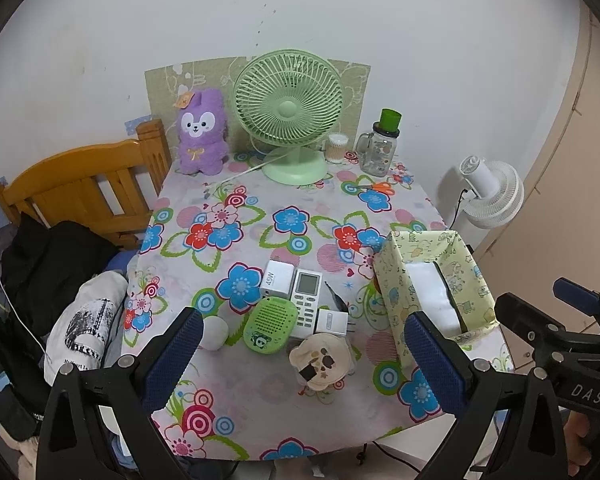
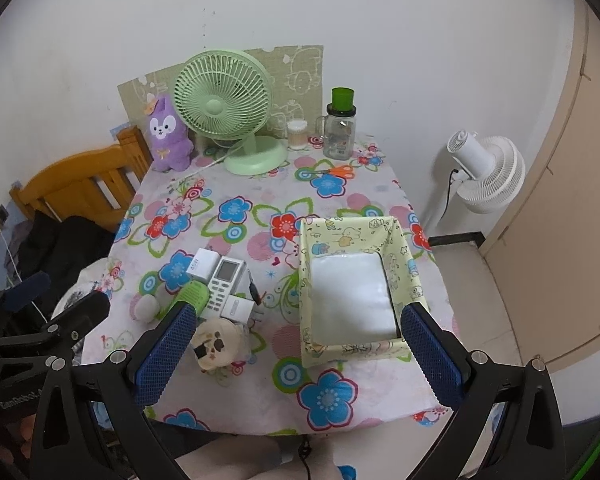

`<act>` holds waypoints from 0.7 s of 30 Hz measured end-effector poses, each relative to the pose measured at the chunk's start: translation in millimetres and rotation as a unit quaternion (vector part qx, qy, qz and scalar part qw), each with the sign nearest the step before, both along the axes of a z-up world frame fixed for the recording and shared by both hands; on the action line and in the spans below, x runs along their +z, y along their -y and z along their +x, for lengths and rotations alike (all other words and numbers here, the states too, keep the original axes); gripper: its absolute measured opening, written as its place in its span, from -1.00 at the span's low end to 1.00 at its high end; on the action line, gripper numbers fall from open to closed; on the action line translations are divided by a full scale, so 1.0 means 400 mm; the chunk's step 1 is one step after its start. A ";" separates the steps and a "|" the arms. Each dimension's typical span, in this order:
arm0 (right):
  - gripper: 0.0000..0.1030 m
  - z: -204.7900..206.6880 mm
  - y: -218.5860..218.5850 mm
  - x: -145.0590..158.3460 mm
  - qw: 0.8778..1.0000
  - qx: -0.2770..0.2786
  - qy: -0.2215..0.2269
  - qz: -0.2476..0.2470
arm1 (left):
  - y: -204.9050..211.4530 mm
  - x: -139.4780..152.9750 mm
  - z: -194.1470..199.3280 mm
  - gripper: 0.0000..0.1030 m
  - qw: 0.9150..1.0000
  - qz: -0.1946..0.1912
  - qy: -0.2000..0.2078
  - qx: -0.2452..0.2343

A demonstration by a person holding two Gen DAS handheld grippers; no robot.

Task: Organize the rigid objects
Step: 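Move left gripper to the white ball while right gripper approaches the round cream container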

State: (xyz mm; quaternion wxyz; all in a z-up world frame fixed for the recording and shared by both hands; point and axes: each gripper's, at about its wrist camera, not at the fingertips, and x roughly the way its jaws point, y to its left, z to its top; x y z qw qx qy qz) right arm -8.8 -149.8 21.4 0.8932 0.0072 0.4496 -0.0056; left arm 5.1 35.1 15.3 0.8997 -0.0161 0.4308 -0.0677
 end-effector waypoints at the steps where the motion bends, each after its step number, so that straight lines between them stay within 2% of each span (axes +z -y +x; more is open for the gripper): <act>1: 1.00 0.005 -0.003 -0.003 1.000 -0.001 -0.002 -0.001 | -0.004 -0.004 0.006 0.97 1.000 0.001 -0.002 0.000; 6: 1.00 0.040 -0.024 -0.028 1.000 -0.003 -0.014 -0.002 | -0.035 -0.036 0.036 0.97 1.000 0.007 -0.011 -0.004; 12: 1.00 0.077 -0.074 -0.061 1.000 0.000 -0.009 -0.018 | -0.089 -0.080 0.070 0.96 1.000 -0.009 -0.026 -0.006; 21: 1.00 0.134 -0.145 -0.140 0.999 -0.003 -0.026 -0.018 | -0.176 -0.176 0.127 0.96 0.998 0.008 -0.060 -0.002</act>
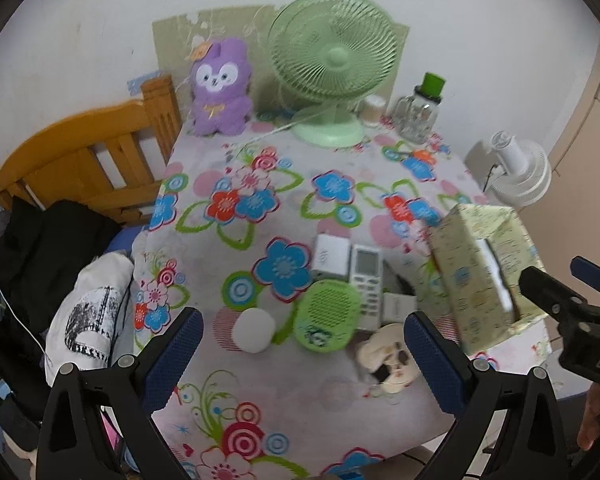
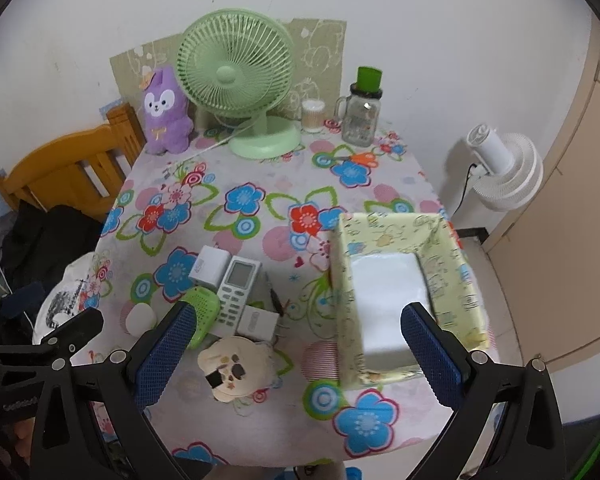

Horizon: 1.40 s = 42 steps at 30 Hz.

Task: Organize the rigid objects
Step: 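Move left gripper to the white ball while right gripper approaches the round cream container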

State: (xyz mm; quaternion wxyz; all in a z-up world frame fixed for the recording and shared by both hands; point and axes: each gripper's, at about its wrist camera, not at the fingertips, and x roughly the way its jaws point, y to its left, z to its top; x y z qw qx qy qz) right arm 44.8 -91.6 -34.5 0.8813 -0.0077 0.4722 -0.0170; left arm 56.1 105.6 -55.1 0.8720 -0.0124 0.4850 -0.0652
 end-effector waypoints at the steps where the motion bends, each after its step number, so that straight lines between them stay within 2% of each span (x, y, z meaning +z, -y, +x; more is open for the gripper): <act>1: 1.00 0.005 -0.007 -0.009 1.000 0.001 -0.002 -0.001 | -0.012 -0.016 0.008 0.96 1.000 0.000 -0.007 0.001; 10: 1.00 0.043 -0.059 -0.101 1.000 0.013 -0.023 -0.002 | -0.068 -0.135 0.055 0.96 0.998 0.016 -0.052 -0.008; 15: 1.00 0.050 -0.078 -0.163 0.999 0.012 -0.046 0.012 | -0.090 -0.194 0.071 0.95 0.997 0.013 -0.074 -0.010; 22: 1.00 0.048 -0.099 -0.240 0.998 0.014 -0.069 0.004 | -0.101 -0.268 0.090 0.88 0.995 0.015 -0.101 -0.014; 29: 1.00 0.052 -0.119 -0.318 0.996 0.013 -0.088 0.005 | -0.111 -0.327 0.109 0.83 0.994 0.012 -0.112 -0.008; 38: 1.00 0.047 -0.130 -0.401 0.994 0.006 -0.113 -0.001 | -0.098 -0.372 0.125 0.72 0.993 0.051 -0.106 -0.019; 42: 1.00 0.041 -0.125 -0.421 0.993 -0.003 -0.115 0.017 | -0.097 -0.381 0.132 0.71 0.993 0.057 -0.103 -0.024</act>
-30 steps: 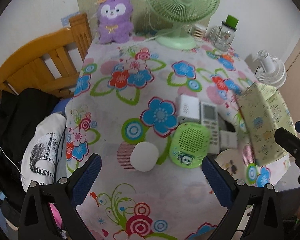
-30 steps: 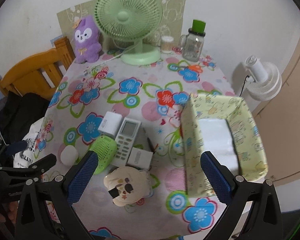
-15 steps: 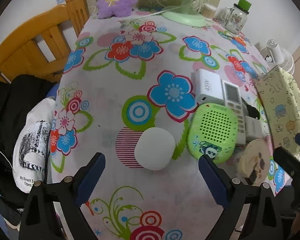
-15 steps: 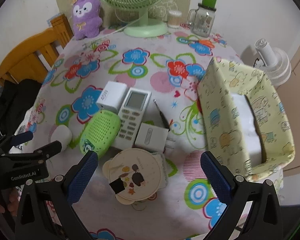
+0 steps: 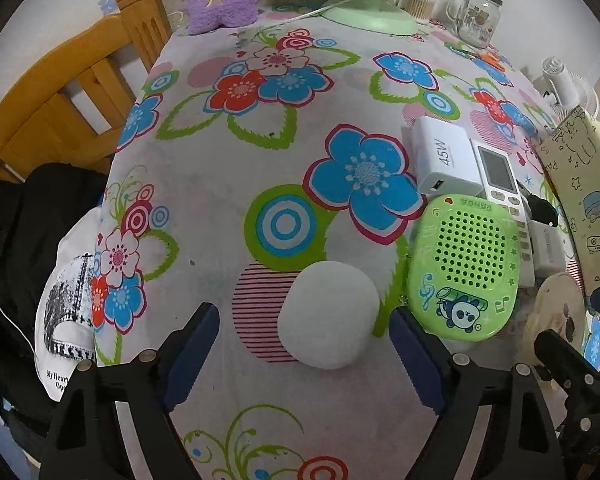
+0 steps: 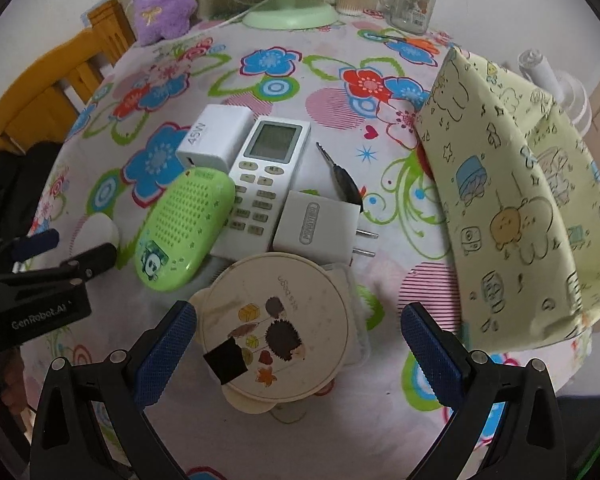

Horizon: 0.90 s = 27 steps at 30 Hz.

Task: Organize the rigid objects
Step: 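Move left gripper to the white ball while right gripper approaches the round cream container, then close left gripper on the white ball while right gripper closes on the round container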

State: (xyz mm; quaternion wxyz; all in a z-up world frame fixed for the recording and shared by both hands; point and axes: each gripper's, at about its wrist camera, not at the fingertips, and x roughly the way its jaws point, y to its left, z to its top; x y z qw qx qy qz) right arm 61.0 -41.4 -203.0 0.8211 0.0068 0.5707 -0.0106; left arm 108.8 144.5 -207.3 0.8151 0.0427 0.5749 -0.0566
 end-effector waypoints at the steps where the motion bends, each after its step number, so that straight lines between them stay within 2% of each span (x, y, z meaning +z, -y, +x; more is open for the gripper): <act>1: 1.00 0.001 0.001 -0.001 1.000 -0.002 0.000 0.002 | 0.001 -0.002 0.001 0.70 1.000 0.001 -0.001 -0.002; 10: 1.00 0.010 -0.021 -0.005 1.000 0.014 -0.001 -0.003 | 0.007 -0.015 0.011 0.63 1.000 0.004 -0.007 -0.011; 16: 0.80 0.020 -0.023 -0.027 1.000 0.011 -0.023 -0.002 | 0.003 -0.027 0.021 0.57 1.000 0.009 -0.010 -0.011; 18: 0.78 0.022 -0.022 -0.028 1.000 0.008 -0.024 -0.003 | 0.001 -0.026 0.022 0.46 1.000 -0.002 -0.011 -0.011; 22: 0.77 0.023 -0.021 -0.027 1.000 0.007 -0.030 -0.004 | 0.016 -0.017 0.013 0.01 1.000 -0.005 -0.005 -0.025; 27: 0.76 0.021 -0.016 -0.024 0.999 -0.001 -0.039 0.000 | 0.025 -0.016 0.005 -0.01 0.999 -0.005 -0.008 -0.031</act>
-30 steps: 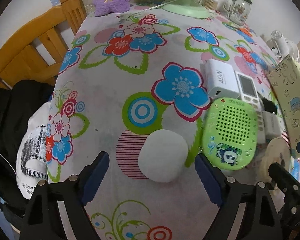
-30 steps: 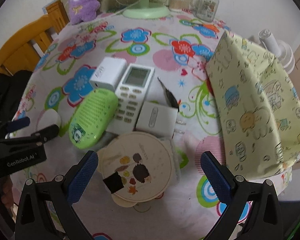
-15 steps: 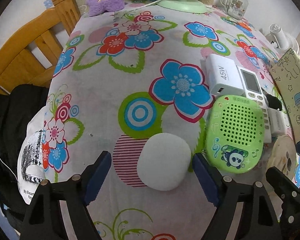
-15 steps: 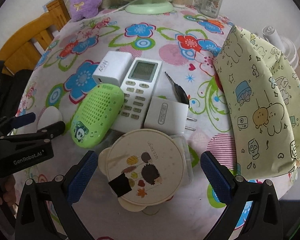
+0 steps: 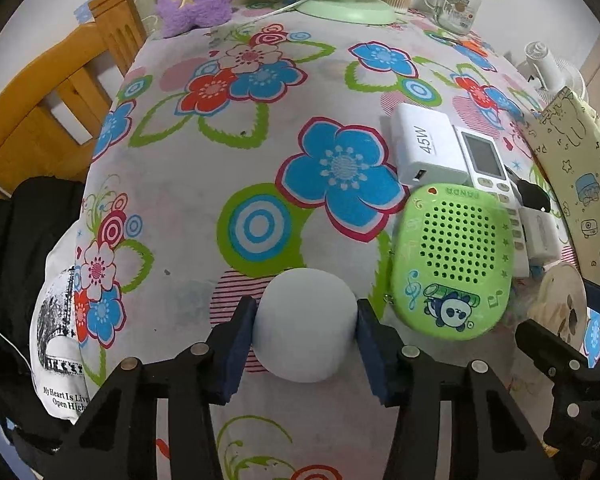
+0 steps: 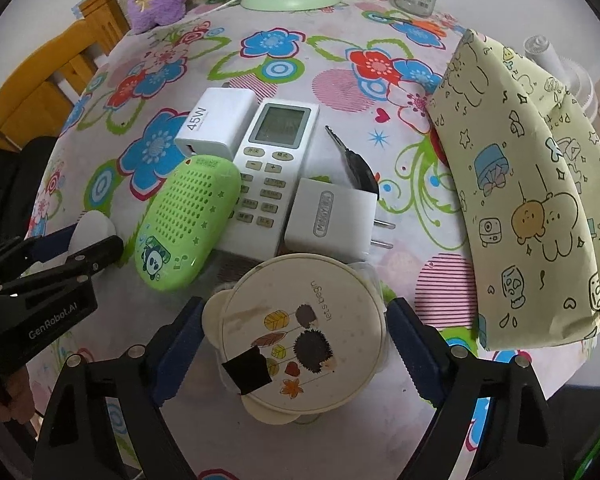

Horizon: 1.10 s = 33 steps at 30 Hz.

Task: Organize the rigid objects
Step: 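Close left gripper on the white ball while right gripper closes on the round container, then lift and carry the white ball and round container toward the fabric box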

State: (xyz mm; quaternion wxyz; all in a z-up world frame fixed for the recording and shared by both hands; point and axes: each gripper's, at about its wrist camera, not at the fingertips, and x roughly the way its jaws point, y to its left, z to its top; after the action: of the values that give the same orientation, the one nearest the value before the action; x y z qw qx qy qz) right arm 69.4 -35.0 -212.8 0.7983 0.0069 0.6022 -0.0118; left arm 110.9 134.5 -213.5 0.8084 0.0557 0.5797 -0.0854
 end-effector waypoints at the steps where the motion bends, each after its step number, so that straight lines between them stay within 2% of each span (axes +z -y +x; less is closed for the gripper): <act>1: 0.77 -0.001 0.001 0.000 1.000 0.000 0.000 0.000 | -0.001 0.000 0.000 -0.01 1.000 -0.002 -0.001 0.000; 12: 0.78 -0.008 0.009 0.001 1.000 -0.002 -0.013 0.007 | 0.004 0.002 -0.009 -0.01 1.000 -0.001 -0.008 0.000; 21: 0.78 -0.025 0.009 0.023 1.000 0.004 0.000 0.010 | 0.015 0.003 -0.021 -0.01 1.000 -0.005 -0.010 -0.001; 24: 0.68 -0.030 0.009 0.023 1.000 0.003 -0.001 0.016 | 0.018 0.004 -0.027 -0.01 1.000 -0.008 -0.011 -0.002; 33: 0.67 -0.034 0.011 0.025 1.000 -0.001 0.002 0.019 | 0.036 0.019 -0.046 -0.01 1.000 -0.018 -0.010 -0.011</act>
State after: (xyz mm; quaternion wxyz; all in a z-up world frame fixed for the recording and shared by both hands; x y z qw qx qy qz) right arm 55.7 -39.3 -202.8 0.7993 0.0227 0.6005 -0.0006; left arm 92.6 120.3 -205.9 0.8024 0.0472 0.5855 -0.1053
